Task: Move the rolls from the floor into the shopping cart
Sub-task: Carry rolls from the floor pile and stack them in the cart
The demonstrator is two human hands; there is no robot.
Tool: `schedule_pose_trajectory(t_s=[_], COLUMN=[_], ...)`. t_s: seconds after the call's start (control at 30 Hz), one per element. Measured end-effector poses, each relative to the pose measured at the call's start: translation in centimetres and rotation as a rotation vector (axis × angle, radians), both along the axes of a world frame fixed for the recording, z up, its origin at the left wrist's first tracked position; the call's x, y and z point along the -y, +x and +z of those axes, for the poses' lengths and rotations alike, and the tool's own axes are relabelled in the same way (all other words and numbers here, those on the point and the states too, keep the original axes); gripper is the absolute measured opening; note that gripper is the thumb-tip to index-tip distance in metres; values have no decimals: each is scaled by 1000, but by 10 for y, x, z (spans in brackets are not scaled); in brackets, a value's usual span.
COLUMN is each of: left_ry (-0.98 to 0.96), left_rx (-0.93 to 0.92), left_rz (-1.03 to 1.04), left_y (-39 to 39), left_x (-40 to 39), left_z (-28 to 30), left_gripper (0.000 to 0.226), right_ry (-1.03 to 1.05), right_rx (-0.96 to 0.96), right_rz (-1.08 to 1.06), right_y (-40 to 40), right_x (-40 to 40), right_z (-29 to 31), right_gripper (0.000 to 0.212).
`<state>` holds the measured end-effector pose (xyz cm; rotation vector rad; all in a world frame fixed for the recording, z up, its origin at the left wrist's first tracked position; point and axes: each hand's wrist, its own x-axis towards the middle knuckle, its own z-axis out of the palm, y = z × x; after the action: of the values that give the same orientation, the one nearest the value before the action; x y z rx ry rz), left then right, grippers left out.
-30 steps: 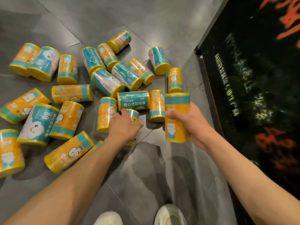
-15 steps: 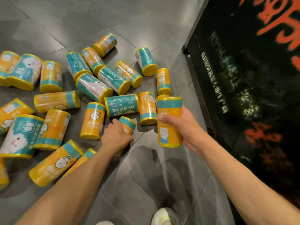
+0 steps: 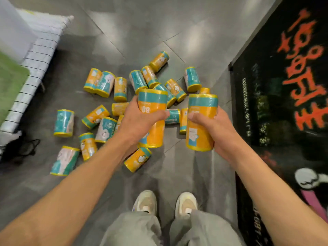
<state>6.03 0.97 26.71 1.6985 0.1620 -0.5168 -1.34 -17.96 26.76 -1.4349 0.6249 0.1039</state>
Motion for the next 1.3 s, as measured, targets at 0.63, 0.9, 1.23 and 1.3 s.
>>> schedule_pose_trajectory(t_s=[0.63, 0.9, 1.23, 1.3], left_ry=[-182, -211, -134, -91], left_rx=[278, 427, 556, 596], left_rz=[645, 1079, 1567, 1641], left_y=[-123, -278, -508, -555], left_x=[-185, -271, -371, -391], left_z=[675, 715, 723, 725], left_gripper=[64, 47, 45, 47], right_ry=[20, 124, 226, 235], right_rx=[305, 363, 337, 339], right_rz=[631, 1120, 1602, 1679], right_y=[8, -56, -233, -275], right_x=[-178, -313, -496, -530], right_z=[666, 717, 733, 735], right_gripper=[30, 53, 77, 87])
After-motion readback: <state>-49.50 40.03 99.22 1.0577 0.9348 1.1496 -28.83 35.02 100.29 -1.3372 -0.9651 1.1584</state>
